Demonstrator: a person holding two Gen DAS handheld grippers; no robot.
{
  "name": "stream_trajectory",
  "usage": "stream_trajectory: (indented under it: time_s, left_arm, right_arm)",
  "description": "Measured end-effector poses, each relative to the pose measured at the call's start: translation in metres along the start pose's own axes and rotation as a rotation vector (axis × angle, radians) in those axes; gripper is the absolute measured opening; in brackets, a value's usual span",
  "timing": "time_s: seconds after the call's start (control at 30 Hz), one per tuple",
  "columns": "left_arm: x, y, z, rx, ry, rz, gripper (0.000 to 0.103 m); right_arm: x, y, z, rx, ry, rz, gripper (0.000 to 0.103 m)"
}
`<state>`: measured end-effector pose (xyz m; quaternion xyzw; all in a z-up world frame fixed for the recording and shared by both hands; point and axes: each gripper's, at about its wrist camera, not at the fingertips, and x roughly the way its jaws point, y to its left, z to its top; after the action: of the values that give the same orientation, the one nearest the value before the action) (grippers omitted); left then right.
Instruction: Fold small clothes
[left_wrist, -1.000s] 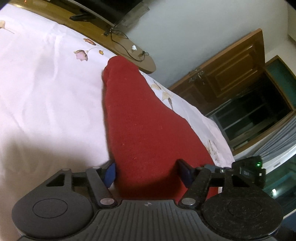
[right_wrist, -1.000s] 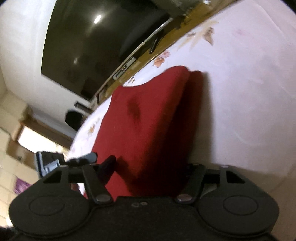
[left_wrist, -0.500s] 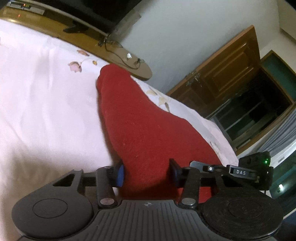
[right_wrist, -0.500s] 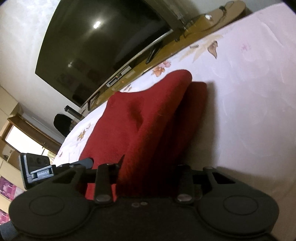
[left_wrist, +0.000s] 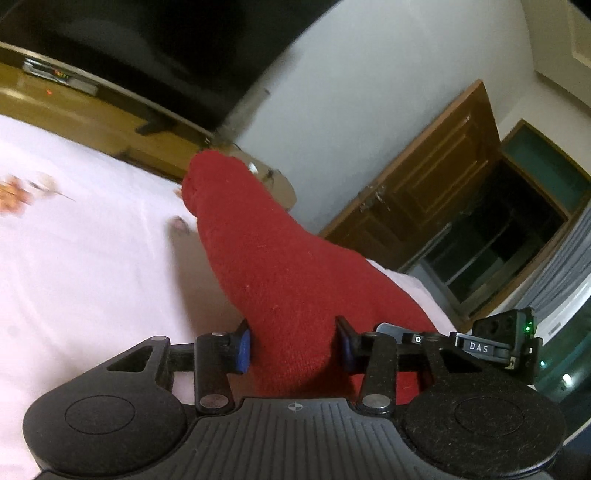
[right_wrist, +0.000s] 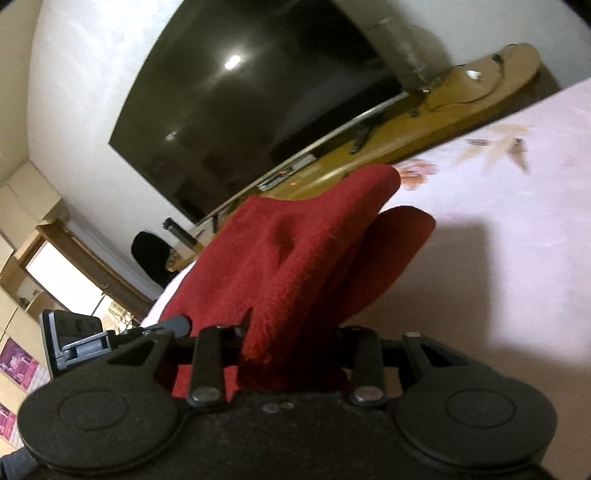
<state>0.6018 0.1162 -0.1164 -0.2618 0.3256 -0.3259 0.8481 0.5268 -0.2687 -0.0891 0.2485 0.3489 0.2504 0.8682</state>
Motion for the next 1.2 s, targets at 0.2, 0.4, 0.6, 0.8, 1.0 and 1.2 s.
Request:
stream_trajectory:
  time_s: [0.2, 0.4, 0.6, 0.8, 1.0, 1.2]
  left_arm:
    - [-0.083, 0.042, 0.009, -0.021, -0.04, 0.066, 0.044]
    - [-0.159, 0.098, 0.008, -0.058, -0.062, 0.13, 0.044]
    - [-0.201, 0.155, -0.006, -0.124, -0.051, 0.191, 0.044]
    - [-0.214, 0.214, -0.04, -0.252, -0.047, 0.191, 0.052]
    - [-0.252, 0.195, -0.033, -0.183, -0.164, 0.293, 0.053]
    - [-0.23, 0.169, 0.012, -0.023, -0.178, 0.255, 0.053]
  right_arm:
    - [0.05, 0.058, -0.008, -0.037, 0.036, 0.059, 0.033]
    - [0.117, 0.113, -0.031, -0.044, 0.096, 0.113, 0.033]
    - [0.177, 0.145, -0.056, -0.022, 0.158, 0.147, 0.033]
    - [0.22, 0.134, -0.098, 0.062, 0.236, 0.092, 0.041]
    - [0.18, 0.133, -0.089, 0.043, 0.149, -0.009, 0.053]
    - [0.157, 0.182, -0.059, -0.206, 0.032, -0.06, 0.031]
